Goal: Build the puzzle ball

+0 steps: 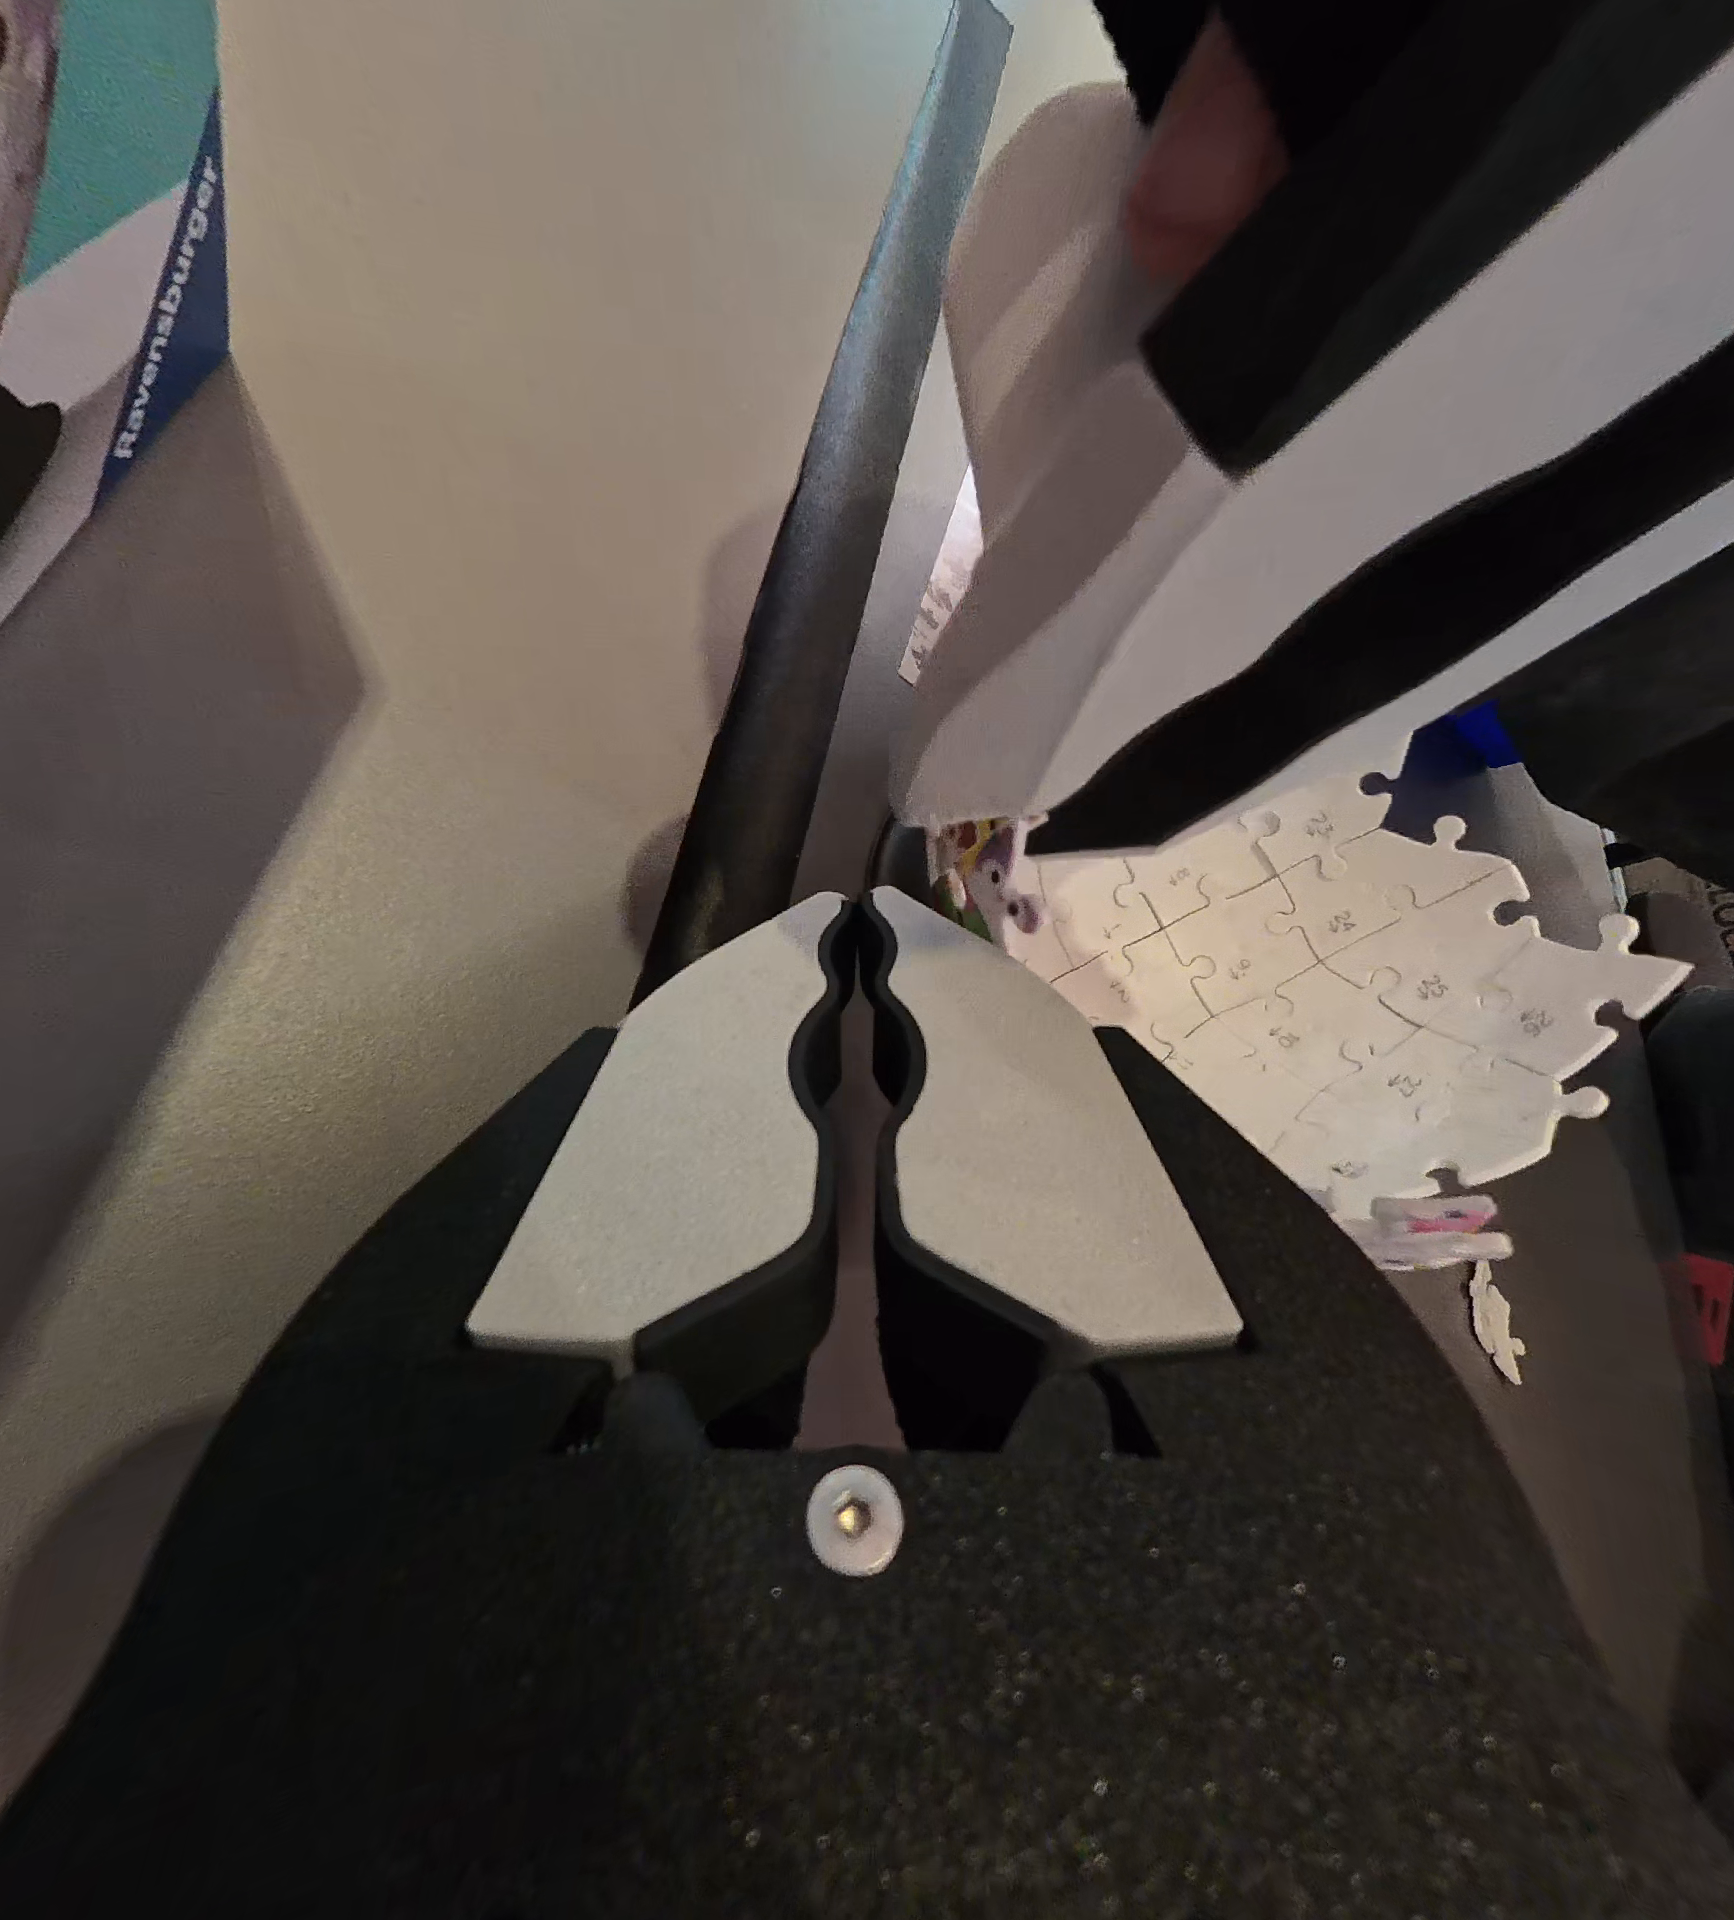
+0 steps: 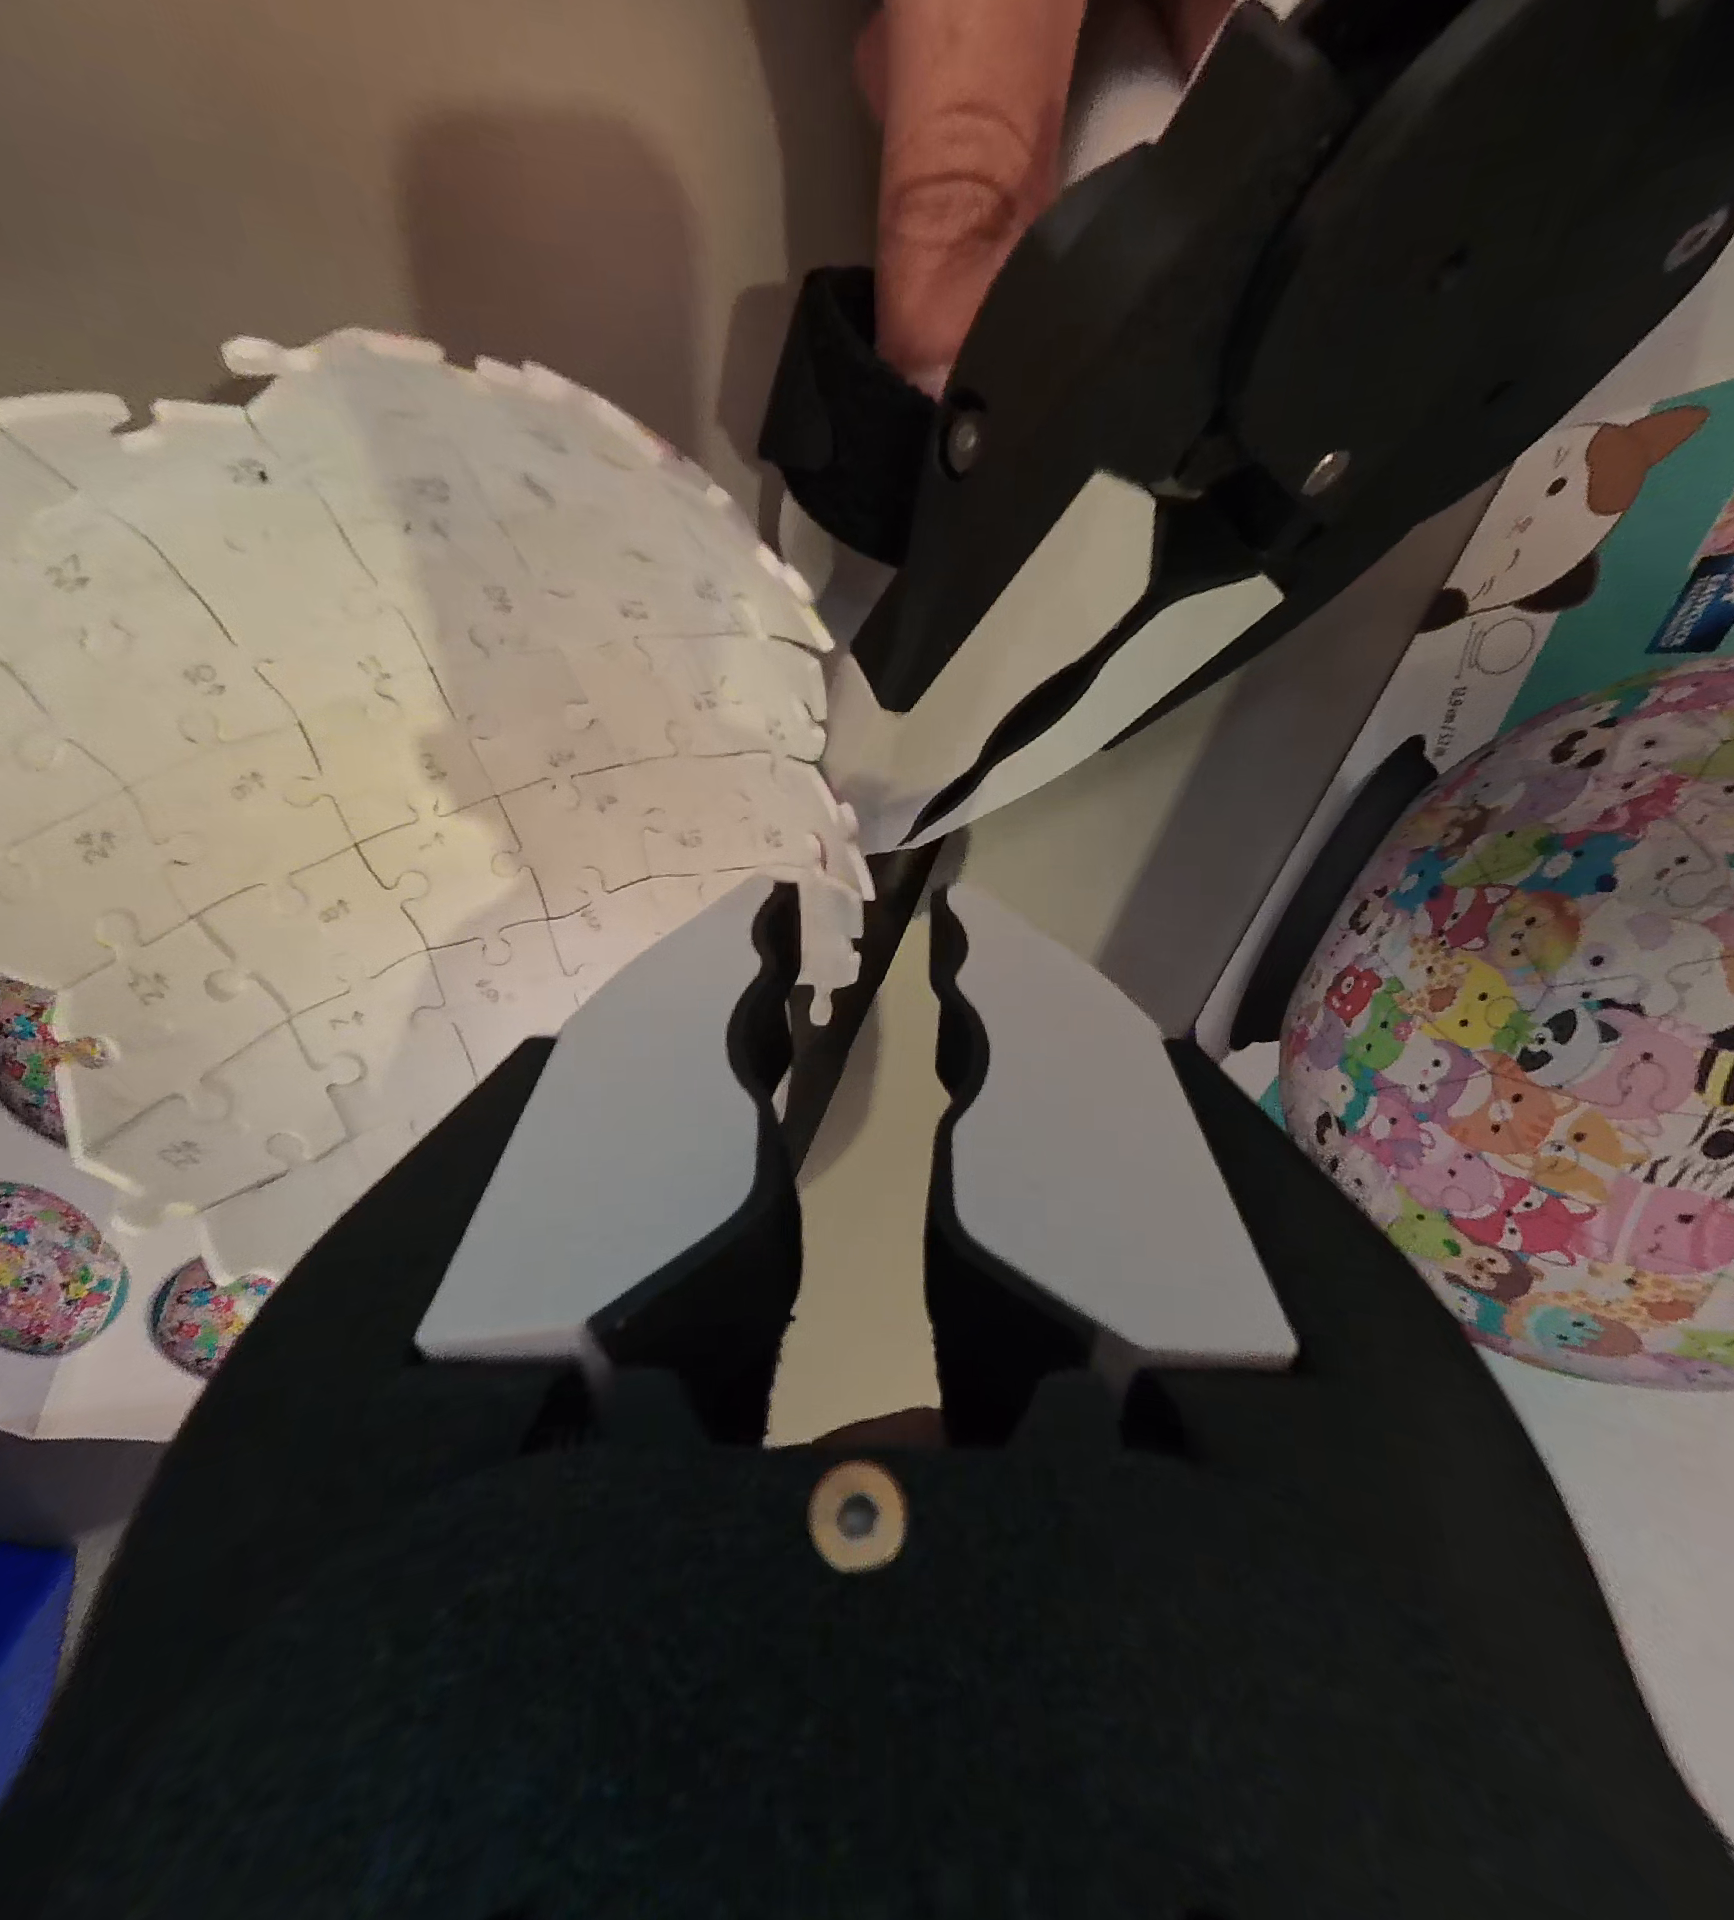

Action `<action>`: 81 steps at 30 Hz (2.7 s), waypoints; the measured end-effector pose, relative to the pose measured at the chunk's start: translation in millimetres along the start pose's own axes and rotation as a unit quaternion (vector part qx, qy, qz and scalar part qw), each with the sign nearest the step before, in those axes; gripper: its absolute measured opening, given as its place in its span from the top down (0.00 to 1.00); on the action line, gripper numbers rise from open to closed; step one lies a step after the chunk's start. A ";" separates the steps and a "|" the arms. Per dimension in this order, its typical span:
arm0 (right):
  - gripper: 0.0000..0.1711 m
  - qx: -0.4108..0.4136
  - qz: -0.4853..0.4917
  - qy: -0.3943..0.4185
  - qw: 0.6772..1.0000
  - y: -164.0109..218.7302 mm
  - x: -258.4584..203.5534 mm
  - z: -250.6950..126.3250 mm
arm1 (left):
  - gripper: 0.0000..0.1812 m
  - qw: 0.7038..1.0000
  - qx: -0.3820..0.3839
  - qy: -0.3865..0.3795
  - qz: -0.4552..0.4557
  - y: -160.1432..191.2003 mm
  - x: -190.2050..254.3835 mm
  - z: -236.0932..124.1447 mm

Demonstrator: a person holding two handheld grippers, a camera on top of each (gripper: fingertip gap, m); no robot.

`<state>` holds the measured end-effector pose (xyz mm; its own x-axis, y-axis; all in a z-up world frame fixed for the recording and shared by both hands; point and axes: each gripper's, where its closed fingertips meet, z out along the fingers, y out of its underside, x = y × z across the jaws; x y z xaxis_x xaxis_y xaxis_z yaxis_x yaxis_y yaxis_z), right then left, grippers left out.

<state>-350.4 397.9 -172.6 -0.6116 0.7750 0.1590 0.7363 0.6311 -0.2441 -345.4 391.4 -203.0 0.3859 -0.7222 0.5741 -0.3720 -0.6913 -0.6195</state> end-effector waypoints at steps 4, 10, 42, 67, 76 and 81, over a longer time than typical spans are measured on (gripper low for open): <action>0.85 -0.010 0.016 -0.013 1.000 5.1 -1.6 -0.2 | 1.00 1.000 0.000 0.001 0.000 0.0 0.2 0.1; 0.93 -0.014 0.025 -0.010 1.000 9.5 -2.0 0.6 | 1.00 1.000 -0.001 0.001 0.002 -0.3 0.8 0.9; 0.95 -0.150 0.081 0.131 0.977 14.8 1.5 -3.6 | 1.00 1.000 0.005 0.001 -0.009 -2.2 -1.1 0.3; 0.91 -0.140 0.077 0.162 0.974 18.3 6.4 -2.7 | 1.00 1.000 0.004 0.005 -0.010 -2.5 -0.2 1.3; 1.00 -0.070 0.026 0.172 0.982 1.7 -4.1 -24.6 | 1.00 1.000 0.008 0.006 -0.015 -4.6 -1.2 1.8; 1.00 -0.038 -0.123 0.157 0.979 0.4 -19.5 -7.9 | 1.00 1.000 0.005 0.009 -0.013 -8.3 -2.3 4.9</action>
<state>-335.9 383.2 -168.3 -0.6634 0.5634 0.4924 0.6044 0.7914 -0.0913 -339.1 399.0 -201.9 0.3795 -0.7046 0.5996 -0.3541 -0.7094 -0.6094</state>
